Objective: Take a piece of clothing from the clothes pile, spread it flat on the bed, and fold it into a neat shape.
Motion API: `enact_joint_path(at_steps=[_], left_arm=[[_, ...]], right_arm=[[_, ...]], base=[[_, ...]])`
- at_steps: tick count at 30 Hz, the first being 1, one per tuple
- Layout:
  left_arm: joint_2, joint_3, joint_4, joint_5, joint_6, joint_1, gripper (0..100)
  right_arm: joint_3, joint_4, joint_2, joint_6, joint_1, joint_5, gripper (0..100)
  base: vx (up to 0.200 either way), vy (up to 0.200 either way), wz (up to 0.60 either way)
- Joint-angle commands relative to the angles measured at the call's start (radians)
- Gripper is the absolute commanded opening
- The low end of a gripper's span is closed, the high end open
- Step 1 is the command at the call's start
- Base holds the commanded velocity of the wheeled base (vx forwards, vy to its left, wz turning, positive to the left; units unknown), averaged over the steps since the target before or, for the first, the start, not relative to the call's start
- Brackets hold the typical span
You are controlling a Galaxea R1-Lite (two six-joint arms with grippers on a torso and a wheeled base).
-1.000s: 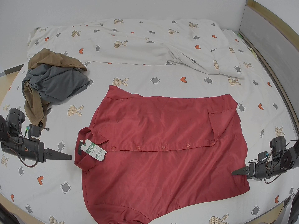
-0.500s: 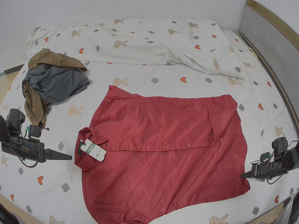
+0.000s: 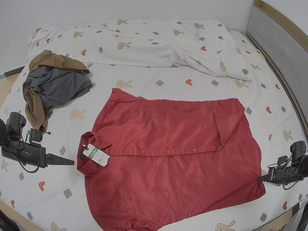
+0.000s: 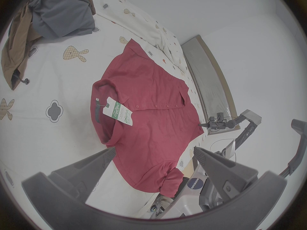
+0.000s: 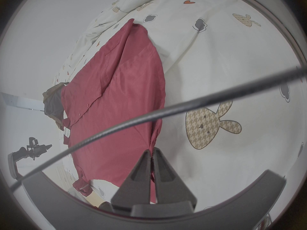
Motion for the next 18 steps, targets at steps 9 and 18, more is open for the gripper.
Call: enact_joint_path(at_steps=[9, 18], left_arm=[[0.001, 0.001, 0.0, 0.0, 0.0, 0.0, 100], [0.001, 0.0, 0.0, 0.0, 0.0, 0.0, 100]], right_arm=[[-0.005, -0.01, 0.028, -0.011, -0.009, -0.059, 100], [-0.258, 0.016, -0.084, 0.075, 0.024, -0.234, 100]], base=[[0.0, 0.0, 0.0], [0.0, 0.0, 0.0]])
